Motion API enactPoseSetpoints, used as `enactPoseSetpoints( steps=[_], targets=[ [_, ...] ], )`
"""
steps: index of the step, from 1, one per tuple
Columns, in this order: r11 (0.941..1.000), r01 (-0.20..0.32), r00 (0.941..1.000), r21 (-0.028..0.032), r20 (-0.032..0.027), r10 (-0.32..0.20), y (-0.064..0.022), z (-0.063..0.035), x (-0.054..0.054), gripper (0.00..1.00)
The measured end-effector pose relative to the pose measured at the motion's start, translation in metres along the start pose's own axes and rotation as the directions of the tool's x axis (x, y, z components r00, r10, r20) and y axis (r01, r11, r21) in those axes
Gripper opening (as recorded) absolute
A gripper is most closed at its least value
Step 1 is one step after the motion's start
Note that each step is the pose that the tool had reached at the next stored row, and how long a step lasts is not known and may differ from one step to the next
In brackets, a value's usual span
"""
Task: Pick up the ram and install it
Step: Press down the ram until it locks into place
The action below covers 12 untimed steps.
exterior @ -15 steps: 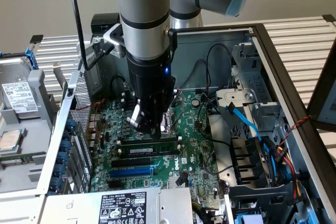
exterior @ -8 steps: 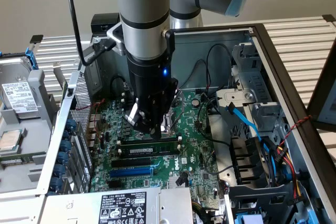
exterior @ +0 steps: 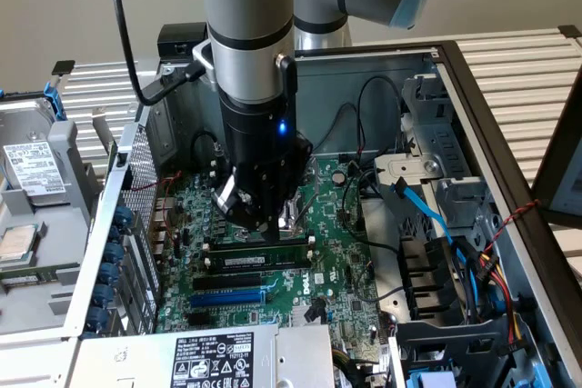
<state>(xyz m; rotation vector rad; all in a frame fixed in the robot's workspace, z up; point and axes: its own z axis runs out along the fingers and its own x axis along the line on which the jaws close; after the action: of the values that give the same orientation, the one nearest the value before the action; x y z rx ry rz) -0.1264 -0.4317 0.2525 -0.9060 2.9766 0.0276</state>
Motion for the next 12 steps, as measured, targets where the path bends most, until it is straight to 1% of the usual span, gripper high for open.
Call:
enactPoseSetpoints(
  steps=[3,6,9,12],
  targets=[
    [0.9987,-0.051,0.9987,0.0017,0.0005,0.051,0.0,0.0,0.0,0.1],
    [0.9947,-0.103,0.9947,0.0035,0.001,0.103,0.0,0.0,0.0,0.1],
    [0.9882,-0.153,0.9882,0.0051,0.0017,0.153,0.0,0.0,0.0,0.1],
    [0.9789,-0.204,0.9789,0.0068,0.0024,0.204,0.0,0.0,0.0,0.1]
  ],
)
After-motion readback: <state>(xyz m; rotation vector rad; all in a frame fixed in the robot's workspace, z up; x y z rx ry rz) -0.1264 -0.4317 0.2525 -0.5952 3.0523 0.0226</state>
